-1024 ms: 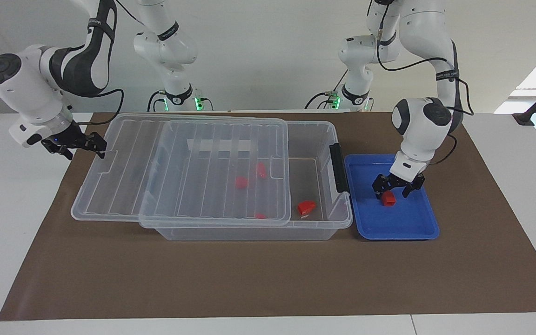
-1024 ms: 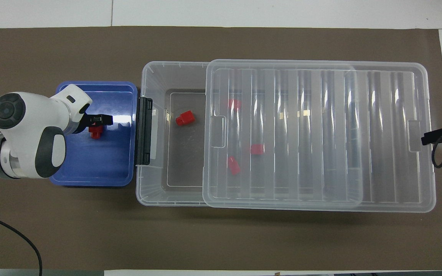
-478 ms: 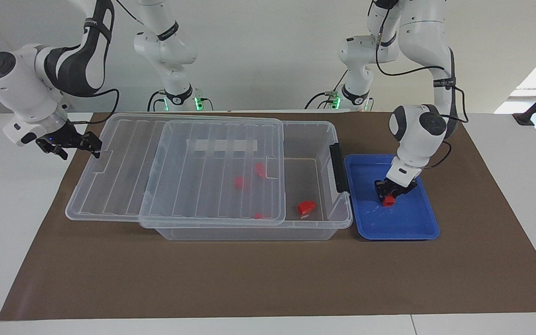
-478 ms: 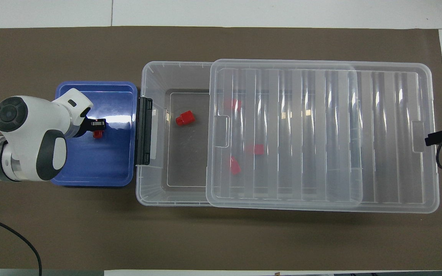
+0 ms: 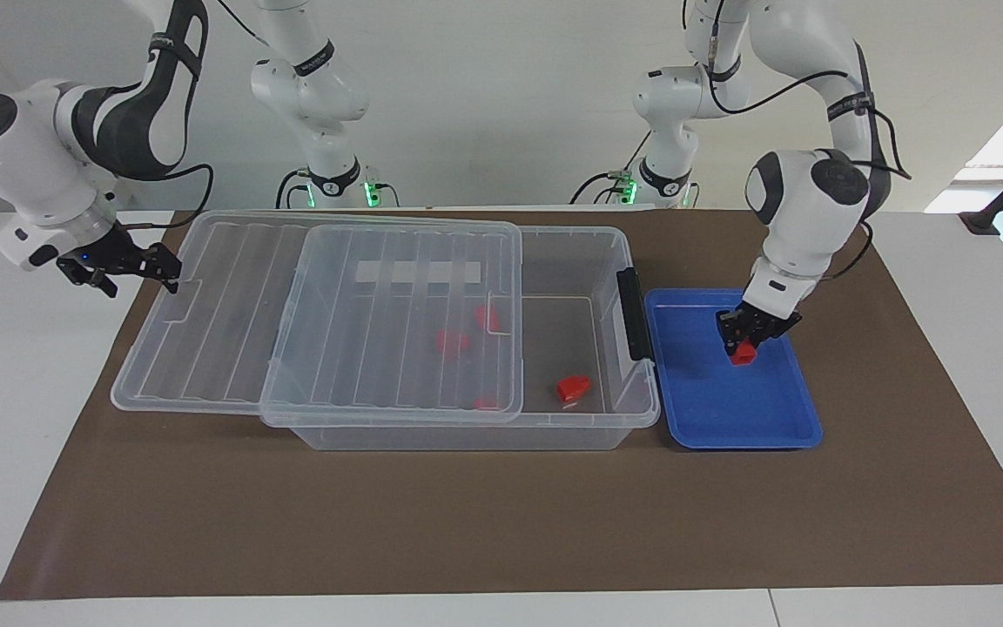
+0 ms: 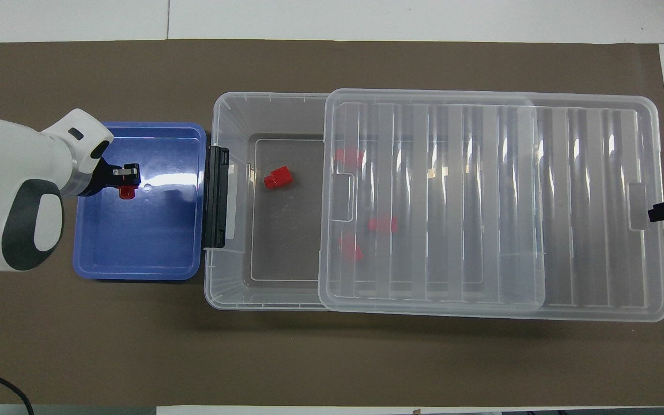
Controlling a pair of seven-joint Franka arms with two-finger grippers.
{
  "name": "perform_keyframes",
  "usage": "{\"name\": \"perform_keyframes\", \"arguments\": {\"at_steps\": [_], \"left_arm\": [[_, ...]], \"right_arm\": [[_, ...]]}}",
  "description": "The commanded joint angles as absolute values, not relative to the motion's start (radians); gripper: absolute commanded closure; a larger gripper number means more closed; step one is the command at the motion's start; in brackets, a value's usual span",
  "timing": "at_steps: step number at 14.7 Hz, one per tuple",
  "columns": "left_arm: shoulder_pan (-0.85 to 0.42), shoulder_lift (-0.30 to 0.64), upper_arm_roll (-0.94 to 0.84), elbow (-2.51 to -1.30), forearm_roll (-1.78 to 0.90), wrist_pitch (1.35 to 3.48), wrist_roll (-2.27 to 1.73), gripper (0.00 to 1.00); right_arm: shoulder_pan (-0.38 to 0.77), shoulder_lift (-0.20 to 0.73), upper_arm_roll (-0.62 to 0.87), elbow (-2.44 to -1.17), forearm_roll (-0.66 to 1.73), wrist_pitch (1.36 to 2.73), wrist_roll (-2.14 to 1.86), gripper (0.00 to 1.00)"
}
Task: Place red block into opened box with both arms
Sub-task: 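Lift the red block and carry it over the opened box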
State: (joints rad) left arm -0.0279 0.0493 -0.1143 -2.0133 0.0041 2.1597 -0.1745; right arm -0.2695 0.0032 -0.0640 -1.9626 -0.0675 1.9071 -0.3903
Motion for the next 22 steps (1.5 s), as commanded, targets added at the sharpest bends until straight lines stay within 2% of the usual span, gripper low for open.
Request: {"name": "perform_keyframes", "arguments": {"at_steps": [1,4,9,11,14,19,22], "left_arm": [[-0.087,0.049,-0.110,-1.869,0.012,2.004,-0.264,1.00],[-0.190,0.060,-0.109,-1.813,0.011,1.993,-0.426,1.00],[-0.365,0.078,-0.109,-1.813,0.015,2.071,-0.650,1.00],[-0.397,0.094,-0.110,-1.818,0.017,2.088,-0.673,1.00],[-0.457,0.139,-0.109,-1.861,0.018,2.138,-0.680,1.00],[-0.494,0.152,-0.109,-1.988,0.020,2.247,-0.677,1.00],[-0.495,0.156,-0.109,-2.048,0.021,2.310,-0.669,1.00]], "right_arm": [[-0.285,-0.005,-0.058,-1.968,-0.094,1.925,-0.417,0.00],[-0.288,-0.005,-0.058,-1.968,-0.094,1.927,-0.437,0.00],[-0.296,-0.005,-0.060,-1.968,-0.094,1.927,-0.449,0.00],[-0.301,-0.005,-0.058,-1.967,-0.094,1.927,-0.454,0.00],[-0.296,-0.003,-0.058,-1.959,-0.094,1.924,-0.449,0.00],[-0.284,0.031,-0.046,-1.855,-0.081,1.841,-0.442,0.00],[-0.217,0.031,-0.043,-1.784,-0.074,1.764,-0.372,0.00]]}}
